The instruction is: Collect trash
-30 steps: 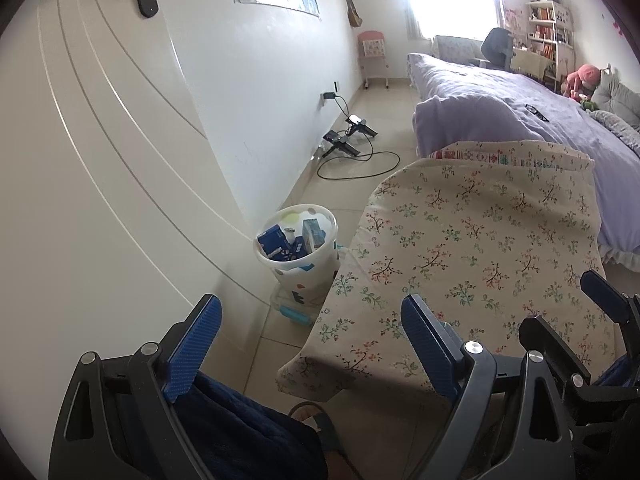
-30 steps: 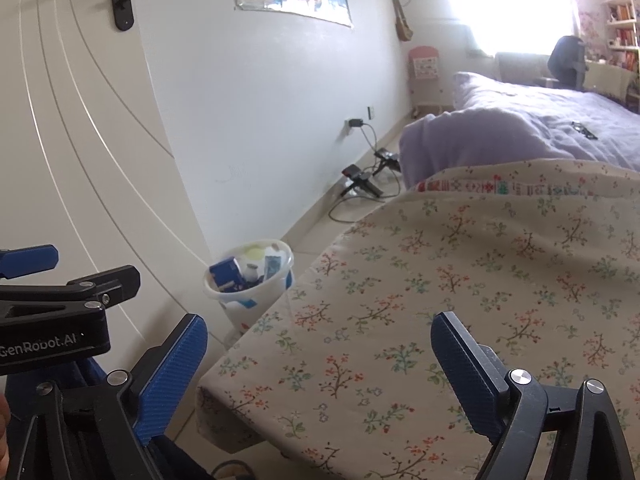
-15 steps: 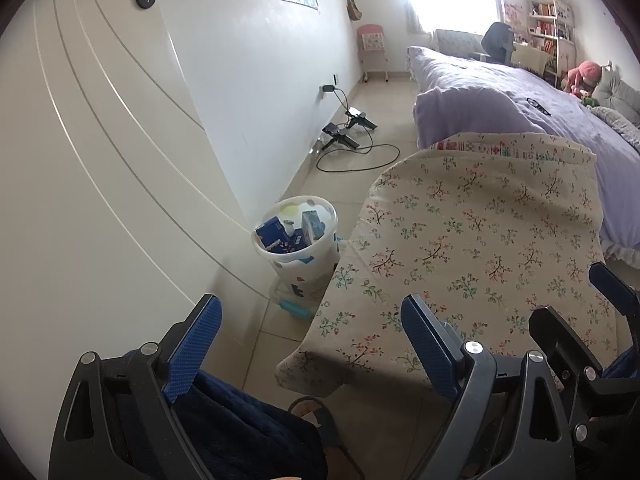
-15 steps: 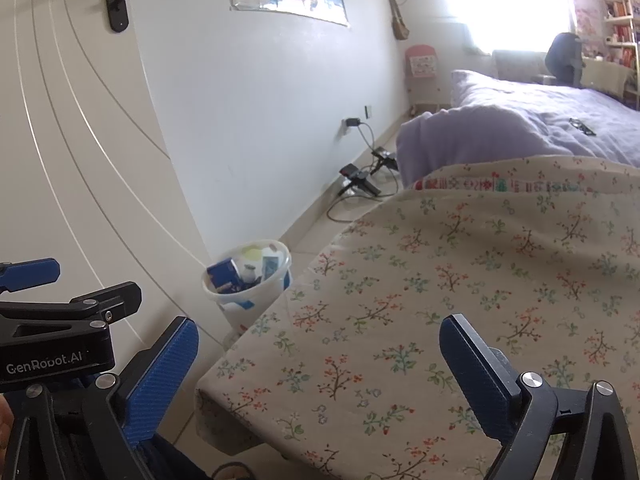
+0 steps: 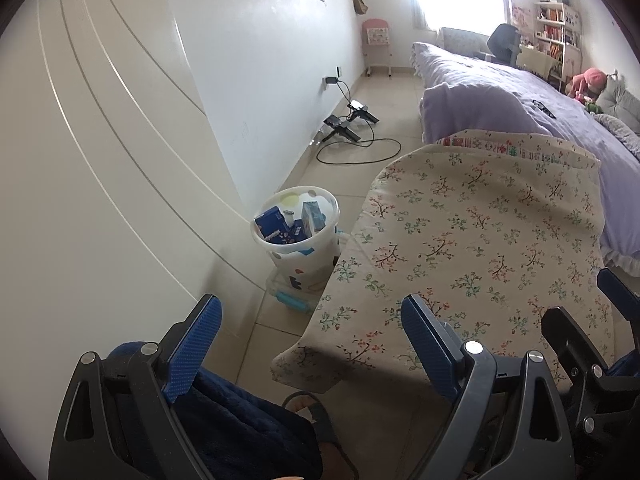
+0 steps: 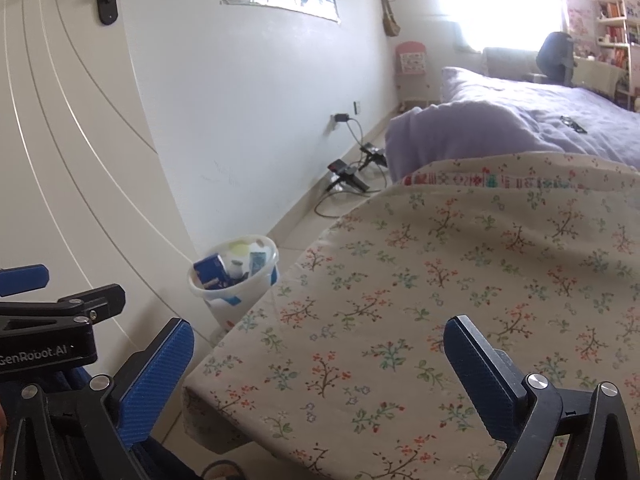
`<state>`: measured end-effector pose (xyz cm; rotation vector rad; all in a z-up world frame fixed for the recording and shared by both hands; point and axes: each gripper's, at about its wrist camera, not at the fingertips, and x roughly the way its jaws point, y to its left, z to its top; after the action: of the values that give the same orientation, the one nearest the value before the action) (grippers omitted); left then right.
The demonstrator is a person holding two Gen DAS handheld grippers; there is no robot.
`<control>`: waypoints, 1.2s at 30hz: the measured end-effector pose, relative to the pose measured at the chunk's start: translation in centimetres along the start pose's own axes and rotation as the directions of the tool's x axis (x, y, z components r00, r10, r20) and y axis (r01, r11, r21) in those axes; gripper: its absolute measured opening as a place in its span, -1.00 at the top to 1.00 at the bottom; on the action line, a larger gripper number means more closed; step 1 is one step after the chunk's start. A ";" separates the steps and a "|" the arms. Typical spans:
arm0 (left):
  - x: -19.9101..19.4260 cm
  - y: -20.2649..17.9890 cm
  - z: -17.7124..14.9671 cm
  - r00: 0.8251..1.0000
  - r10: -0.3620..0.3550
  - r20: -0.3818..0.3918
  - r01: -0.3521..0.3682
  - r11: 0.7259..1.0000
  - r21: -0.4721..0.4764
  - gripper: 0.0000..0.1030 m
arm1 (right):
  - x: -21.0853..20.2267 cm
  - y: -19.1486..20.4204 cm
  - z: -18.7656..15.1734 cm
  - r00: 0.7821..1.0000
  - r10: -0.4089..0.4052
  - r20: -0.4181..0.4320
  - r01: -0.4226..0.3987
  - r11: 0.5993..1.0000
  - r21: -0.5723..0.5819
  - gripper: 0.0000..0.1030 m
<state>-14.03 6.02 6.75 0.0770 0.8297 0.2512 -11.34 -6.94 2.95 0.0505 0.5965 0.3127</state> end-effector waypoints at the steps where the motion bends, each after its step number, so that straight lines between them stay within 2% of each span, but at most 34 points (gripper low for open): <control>1: 0.1 0.0 0.0 1.000 0.000 -0.003 0.000 1.000 -0.002 -0.81 | 0.1 -0.1 0.0 1.000 -0.004 -0.002 0.004 1.000 0.000 -1.00; 7: 0.2 -0.3 0.1 1.000 0.001 -0.001 -0.001 1.000 0.003 -0.81 | 0.2 -0.5 0.0 0.999 -0.033 -0.002 0.033 0.999 0.002 -1.00; 36: 0.9 -0.3 0.3 1.000 -0.018 -0.017 0.018 1.000 -0.008 -0.81 | 1.1 -0.9 -0.1 0.999 -0.035 -0.029 0.036 0.999 0.012 -1.00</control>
<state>-13.15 5.93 6.21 0.0595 0.8457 0.2382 -10.27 -7.49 2.12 0.0473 0.6273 0.2757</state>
